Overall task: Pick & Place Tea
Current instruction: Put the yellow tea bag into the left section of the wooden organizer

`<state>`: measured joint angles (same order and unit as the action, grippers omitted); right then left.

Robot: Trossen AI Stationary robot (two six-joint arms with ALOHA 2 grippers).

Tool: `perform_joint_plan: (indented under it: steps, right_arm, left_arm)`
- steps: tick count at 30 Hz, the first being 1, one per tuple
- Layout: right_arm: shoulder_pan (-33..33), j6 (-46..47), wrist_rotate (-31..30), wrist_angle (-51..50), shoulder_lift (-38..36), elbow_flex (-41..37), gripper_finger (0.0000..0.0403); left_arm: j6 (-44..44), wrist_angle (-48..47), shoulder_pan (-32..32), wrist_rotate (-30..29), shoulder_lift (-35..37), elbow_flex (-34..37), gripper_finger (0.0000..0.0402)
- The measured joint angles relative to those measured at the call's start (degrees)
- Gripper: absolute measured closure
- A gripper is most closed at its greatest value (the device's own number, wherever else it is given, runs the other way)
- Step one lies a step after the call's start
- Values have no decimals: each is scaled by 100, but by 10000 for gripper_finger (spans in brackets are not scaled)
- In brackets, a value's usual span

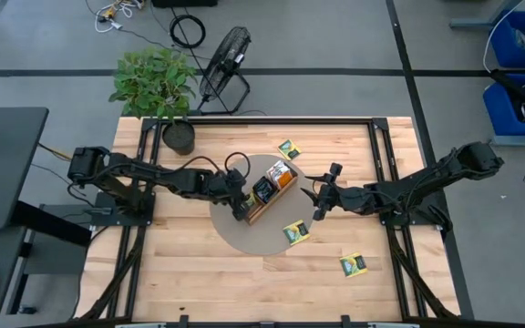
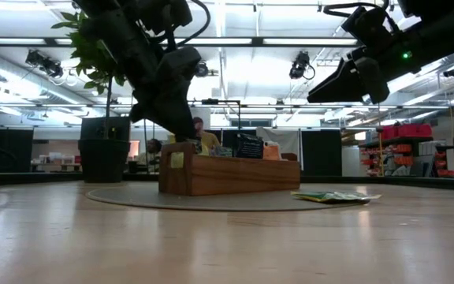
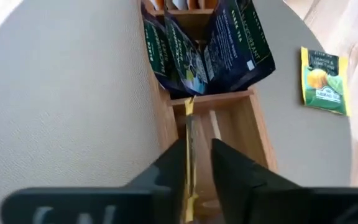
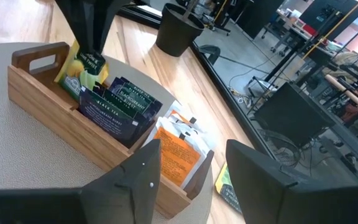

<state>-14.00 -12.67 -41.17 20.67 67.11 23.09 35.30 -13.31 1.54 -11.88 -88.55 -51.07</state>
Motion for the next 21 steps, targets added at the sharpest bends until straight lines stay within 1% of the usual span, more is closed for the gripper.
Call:
perform_joint_plan:
  steps: [5, 9, 12, 15, 16, 18, 20, 21]
  right_arm:
    - [-2, 21, 1, -36, 0, 0, 213]
    - [-2, 83, 3, -79, 0, 0, 213]
    - [-6, 140, 104, -88, 0, 2, 213]
    - [-6, 154, 456, -47, 0, 2, 213]
    - [-9, 174, 613, 5, 0, 2, 213]
    - [-11, 221, 1065, 146, 0, 2, 213]
    - [-57, 245, 1460, 382, 0, -24, 213]
    - [-97, 228, 1578, 595, -2, -85, 213]
  left_arm:
    - [-298, -57, -2, -189, 0, 0, 255]
    - [-608, 77, 45, -412, 0, 0, 221]
    - [-895, 510, 188, -584, 0, 0, 210]
    - [-1165, 904, 385, -820, 2, 0, 208]
    - [-1250, 1016, 492, -1024, 2, 0, 209]
    - [-1556, 1394, 758, -1613, 2, 47, 212]
    - [-1980, 2242, 1069, -2098, 7, 269, 215]
    - [-2238, 2812, 1207, -2173, 7, 447, 215]
